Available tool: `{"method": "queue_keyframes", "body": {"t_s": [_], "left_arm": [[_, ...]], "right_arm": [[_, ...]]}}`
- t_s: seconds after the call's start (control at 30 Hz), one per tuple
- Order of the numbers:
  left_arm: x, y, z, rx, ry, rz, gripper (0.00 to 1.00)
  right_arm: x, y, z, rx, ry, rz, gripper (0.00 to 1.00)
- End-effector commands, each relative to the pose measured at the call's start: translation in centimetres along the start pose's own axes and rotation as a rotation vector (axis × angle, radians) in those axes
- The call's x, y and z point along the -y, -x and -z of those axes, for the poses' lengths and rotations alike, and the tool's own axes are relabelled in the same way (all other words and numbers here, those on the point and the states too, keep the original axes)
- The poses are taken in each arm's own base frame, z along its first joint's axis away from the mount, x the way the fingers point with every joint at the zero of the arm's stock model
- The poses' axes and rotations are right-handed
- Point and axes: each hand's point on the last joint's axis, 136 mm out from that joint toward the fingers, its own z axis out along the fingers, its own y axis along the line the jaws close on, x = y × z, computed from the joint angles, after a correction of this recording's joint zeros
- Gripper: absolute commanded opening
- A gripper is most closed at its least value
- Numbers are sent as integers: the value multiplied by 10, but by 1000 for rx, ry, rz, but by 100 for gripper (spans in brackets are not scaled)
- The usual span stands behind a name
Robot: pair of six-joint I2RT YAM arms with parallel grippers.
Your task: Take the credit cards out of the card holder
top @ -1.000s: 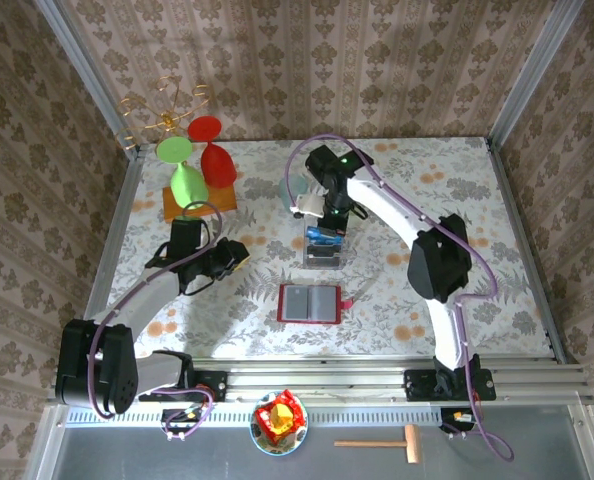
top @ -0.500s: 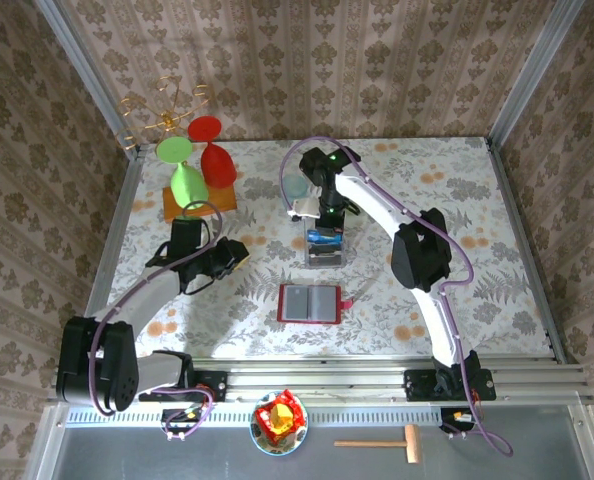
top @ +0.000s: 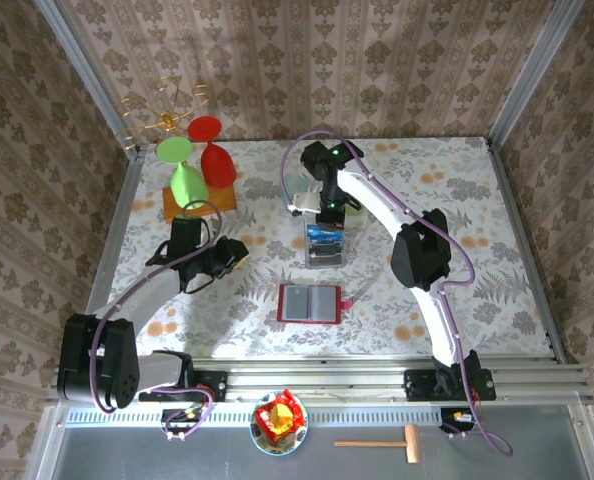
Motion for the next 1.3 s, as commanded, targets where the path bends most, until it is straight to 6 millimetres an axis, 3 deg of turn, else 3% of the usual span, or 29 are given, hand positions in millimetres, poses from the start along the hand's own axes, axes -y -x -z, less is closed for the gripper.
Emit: {"method": "queue_keyframes", "body": {"t_s": [0.0,0.43,0.87,1.07,1.27], "left_arm": [[12,9,6,37,-28,-10,20],[9,7,9,47,-23,-1,20],[8,6,7,36,-24,3,20],[9,6,4,24,-33,2,20],[11,7,4,23,-39,0,20]], "right_arm": [[-3,-6,10,-17,16,12,0],[5,-17,-14,-64,47,27,0],[-28,-19,-31,-58,242,-25,0],[-25,-24,-36,-78,251,-70,7],[-9,-21,-21,-53,149,-102,21]]}}
